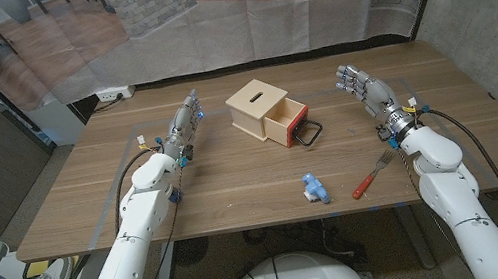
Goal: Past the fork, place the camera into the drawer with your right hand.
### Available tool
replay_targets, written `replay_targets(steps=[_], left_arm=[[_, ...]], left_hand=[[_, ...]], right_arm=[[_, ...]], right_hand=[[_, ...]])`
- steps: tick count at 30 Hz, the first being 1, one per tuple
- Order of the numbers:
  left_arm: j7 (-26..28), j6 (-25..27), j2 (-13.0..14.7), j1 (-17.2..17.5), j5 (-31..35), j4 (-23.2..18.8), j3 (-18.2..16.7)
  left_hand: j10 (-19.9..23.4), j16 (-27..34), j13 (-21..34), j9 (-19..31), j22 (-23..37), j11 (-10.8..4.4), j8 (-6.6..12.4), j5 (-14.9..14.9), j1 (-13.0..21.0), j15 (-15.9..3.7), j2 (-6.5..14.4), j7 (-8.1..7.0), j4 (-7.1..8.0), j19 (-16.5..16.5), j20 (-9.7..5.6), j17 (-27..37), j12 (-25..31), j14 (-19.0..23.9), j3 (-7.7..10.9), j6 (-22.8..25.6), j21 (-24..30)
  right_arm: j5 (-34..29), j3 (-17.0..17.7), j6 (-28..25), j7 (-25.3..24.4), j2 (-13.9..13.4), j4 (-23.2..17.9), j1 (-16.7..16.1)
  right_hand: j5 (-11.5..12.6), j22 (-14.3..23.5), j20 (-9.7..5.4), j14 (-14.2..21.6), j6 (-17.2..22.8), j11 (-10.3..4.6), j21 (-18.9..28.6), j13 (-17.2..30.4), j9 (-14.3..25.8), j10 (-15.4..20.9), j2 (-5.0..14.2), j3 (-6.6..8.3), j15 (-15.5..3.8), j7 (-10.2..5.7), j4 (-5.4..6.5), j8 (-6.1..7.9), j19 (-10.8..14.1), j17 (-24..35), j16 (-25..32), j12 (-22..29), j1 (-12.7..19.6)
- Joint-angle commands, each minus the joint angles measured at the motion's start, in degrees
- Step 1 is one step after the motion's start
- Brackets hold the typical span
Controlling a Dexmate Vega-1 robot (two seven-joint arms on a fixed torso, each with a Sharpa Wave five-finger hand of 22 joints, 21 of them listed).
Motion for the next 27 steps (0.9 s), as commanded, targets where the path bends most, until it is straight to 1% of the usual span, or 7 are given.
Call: replay_targets(steps=[1,27], left_arm=[[0.18,0.68,0.39,-0.46,0.62,-0.55,0.31],[0.37,1.53,0.93,-1.16,1.47,-0.4,0.68]], left_hand=[[-0.14,0.28,0.16,0.16,0.12,0.01,0.01,0.04,0.29,0.28,0.41,-0.16,-0.53,-0.66,-0.7,0.06,0.11,-0.15,0.13,0.01,-0.17],[-0.09,0.3,0.16,0.17,0.13,0.08,-0.01,-0.19,0.59,0.34,0.75,-0.07,-0.63,-0.63,-0.65,0.06,0.11,-0.07,0.1,0.01,-0.18]], right_arm=[[-0.21,0.2,1.84,-0.21,0.24,-1.35,-1.64],[-0.7,0.49,5.96,-0.46,0.77,-3.64,-4.83]], right_hand=[[0.3,0.06,-2.27,0.66,0.55,-0.18,-0.07,0.25,0.3,0.58,0.03,0.06,0.1,-0.2,-0.21,0.32,0.62,0.18,0.13,0.24,0.93],[0.37,0.07,-2.33,1.13,0.87,-0.15,-0.43,0.26,0.31,0.92,-0.01,0.08,-0.14,-0.35,-0.2,0.31,1.19,0.2,0.14,0.22,1.0]])
